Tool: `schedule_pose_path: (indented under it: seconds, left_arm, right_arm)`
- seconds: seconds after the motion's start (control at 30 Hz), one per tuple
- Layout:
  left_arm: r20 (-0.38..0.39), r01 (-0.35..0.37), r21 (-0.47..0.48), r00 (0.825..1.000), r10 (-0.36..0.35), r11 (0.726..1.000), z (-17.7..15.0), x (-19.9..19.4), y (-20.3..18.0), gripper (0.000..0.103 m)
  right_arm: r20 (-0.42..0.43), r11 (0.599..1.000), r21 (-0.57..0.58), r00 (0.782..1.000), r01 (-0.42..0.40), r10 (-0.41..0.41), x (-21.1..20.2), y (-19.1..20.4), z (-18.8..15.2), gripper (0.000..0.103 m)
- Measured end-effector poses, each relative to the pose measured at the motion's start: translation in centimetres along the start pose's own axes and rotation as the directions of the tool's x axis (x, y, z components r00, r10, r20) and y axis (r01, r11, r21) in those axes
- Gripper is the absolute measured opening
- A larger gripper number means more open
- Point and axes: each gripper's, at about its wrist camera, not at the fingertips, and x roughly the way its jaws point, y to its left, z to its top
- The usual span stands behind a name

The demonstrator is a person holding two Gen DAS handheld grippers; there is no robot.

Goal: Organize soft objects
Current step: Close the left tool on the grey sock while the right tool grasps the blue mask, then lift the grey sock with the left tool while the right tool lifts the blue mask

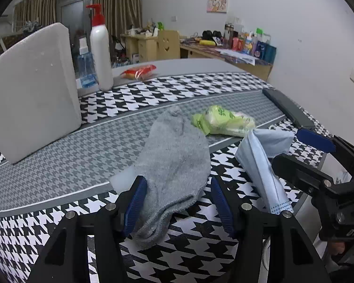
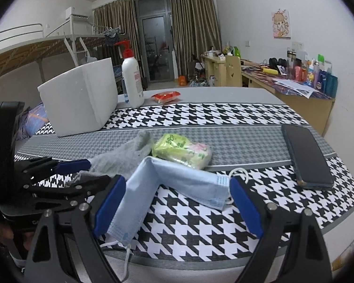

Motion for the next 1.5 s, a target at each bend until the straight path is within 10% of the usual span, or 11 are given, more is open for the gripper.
schedule_pose_path:
  seconds: [0.43,0.8,1.1,1.3,1.43,1.5]
  left_arm:
    - [-0.010,0.029,0.022,1.000,-0.029,0.999,0.0,0.3,-0.6,0.018]
    - [0.068,0.059,0.023,0.996,-0.060,0.998,-0.1,-1.5,-0.1,0.015]
    - [0.097,0.063,0.037,0.993,-0.067,0.997,-0.3,-2.5,0.2,0.015]
    - [0.110,0.050,0.086,0.992,-0.059,0.995,0.0,-2.6,-0.9,0.017]
    - [0.104,0.033,0.122,0.994,-0.046,0.992,0.3,-2.1,-1.6,0.054]
    - [0.107,0.032,0.141,0.993,-0.047,0.989,0.5,-1.9,-2.0,0.056]
  right_arm:
    - [-0.038,0.998,0.013,0.998,-0.057,0.057,1.0,0.6,-0.7,0.092]
    - [-0.047,0.996,0.023,0.995,-0.086,0.087,1.2,0.9,-1.0,0.089]
    - [-0.083,0.993,0.007,0.989,-0.118,0.118,1.6,1.8,-1.1,0.046]
    - [-0.083,0.996,0.011,0.992,-0.089,0.090,1.4,1.6,-1.3,0.044]
    - [-0.081,0.997,0.022,0.994,-0.069,0.070,1.3,1.2,-1.3,0.044]
    - [-0.083,0.998,0.026,0.995,-0.053,0.055,1.3,0.9,-1.5,0.044]
